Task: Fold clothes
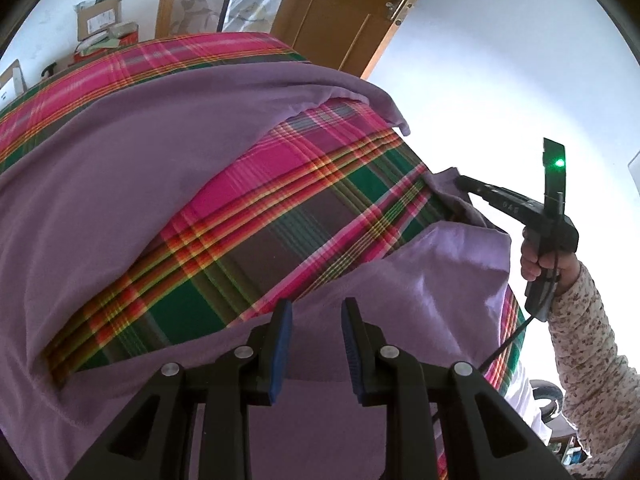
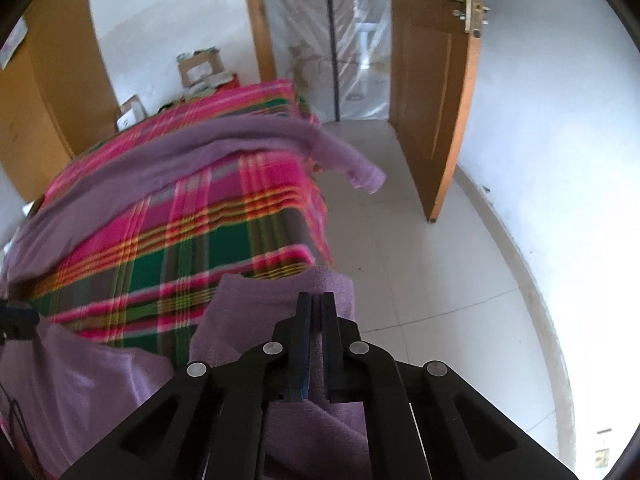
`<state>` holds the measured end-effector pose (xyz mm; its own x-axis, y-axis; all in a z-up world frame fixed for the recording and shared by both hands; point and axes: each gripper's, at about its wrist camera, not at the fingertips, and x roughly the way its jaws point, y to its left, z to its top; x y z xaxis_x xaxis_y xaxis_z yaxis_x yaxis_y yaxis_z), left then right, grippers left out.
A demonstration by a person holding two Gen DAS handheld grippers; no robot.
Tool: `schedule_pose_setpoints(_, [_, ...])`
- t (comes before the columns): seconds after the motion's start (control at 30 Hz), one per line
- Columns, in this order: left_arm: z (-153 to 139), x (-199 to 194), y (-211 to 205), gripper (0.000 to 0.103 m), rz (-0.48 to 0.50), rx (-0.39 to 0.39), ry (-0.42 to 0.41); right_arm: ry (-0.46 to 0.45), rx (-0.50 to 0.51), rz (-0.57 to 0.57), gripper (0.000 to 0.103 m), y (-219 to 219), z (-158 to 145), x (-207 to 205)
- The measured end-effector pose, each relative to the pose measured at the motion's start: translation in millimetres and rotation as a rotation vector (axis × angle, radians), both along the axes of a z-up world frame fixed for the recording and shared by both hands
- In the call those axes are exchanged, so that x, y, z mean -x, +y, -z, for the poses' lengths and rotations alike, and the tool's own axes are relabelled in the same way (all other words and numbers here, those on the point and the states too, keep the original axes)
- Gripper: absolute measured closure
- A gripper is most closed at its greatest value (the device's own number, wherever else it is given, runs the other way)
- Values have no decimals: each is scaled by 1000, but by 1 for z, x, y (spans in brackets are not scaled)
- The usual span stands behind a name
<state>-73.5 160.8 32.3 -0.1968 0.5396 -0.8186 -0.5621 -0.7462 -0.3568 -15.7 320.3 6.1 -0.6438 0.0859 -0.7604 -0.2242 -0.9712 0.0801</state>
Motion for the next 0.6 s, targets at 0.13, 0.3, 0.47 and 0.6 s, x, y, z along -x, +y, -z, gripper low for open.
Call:
schedule_pose_setpoints(0.13, [2, 2, 3, 77, 2, -1, -8, 36, 4, 69, 98, 17, -9, -8])
schedule_pose_setpoints(0.3, [5, 2, 7, 77, 2, 0, -16, 71, -2, 187, 98, 44, -17, -21])
schedule_pose_setpoints(0.47, [7, 2, 9, 77, -1, 1, -27, 96, 4, 267, 98, 65, -20, -35])
schedule_pose_setpoints(0.6, [8, 1, 11, 77, -4, 5, -29, 100, 7, 314, 98, 77, -18, -44])
